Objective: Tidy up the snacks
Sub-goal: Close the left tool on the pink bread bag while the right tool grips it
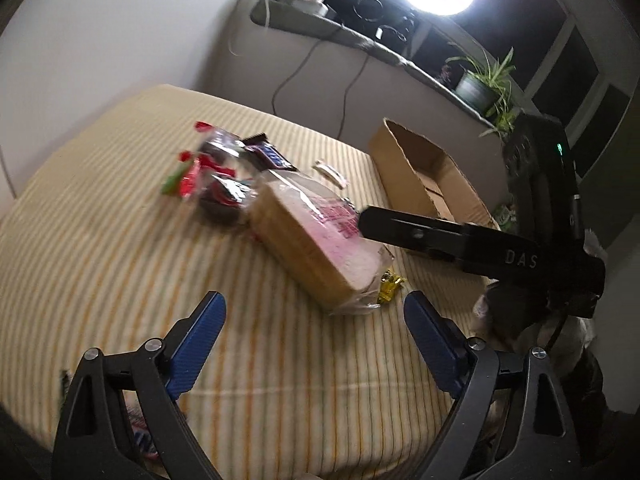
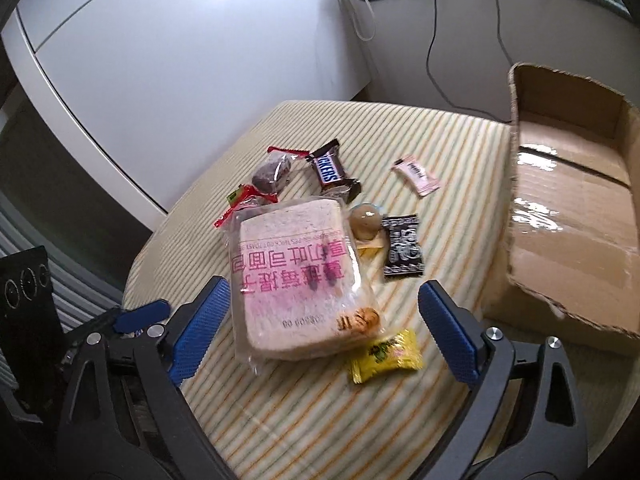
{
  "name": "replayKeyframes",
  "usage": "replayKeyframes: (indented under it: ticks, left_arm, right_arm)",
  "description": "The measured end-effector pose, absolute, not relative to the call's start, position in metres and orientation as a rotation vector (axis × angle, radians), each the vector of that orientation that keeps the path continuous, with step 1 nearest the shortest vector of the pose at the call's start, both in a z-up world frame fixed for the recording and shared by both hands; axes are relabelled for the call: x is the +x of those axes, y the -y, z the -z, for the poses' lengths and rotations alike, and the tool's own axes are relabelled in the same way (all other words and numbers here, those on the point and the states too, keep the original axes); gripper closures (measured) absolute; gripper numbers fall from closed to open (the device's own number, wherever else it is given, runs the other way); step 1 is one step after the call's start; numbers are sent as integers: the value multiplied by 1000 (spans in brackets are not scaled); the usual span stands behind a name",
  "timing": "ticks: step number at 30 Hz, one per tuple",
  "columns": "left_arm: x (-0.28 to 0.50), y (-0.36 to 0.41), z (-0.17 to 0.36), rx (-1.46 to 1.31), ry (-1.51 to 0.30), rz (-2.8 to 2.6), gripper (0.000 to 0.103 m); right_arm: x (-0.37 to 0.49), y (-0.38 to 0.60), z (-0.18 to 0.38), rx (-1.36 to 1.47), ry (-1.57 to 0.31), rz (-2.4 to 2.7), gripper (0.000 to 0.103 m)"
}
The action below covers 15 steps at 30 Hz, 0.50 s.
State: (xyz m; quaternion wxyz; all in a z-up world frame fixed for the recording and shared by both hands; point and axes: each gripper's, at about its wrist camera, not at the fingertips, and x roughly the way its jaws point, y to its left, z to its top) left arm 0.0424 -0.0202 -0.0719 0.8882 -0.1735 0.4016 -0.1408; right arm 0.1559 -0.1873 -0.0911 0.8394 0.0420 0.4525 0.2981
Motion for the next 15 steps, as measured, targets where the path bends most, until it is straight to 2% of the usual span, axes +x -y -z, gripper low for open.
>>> replayKeyframes:
  ticks: [2,7,11,14,15]
  left_arm:
    - [47,25,74,-359,-841,307,17]
    - [57,30,79,-349,-851,317,19]
    - [60,33,82,-344,-861,329,26]
    - [64,36,86,-348,-867,339,31]
    - [66,36,88,-354,-871,341,32]
  right_arm:
    - [161,182,95,82,-972,-636,7]
    - [173,171,103,82,-1009,-662,8]
    - [181,166,109,91,-1039,-681,8]
    - [185,162,113,105,-1066,-705,17]
    - [186,161,114,106,-1074,-711,17]
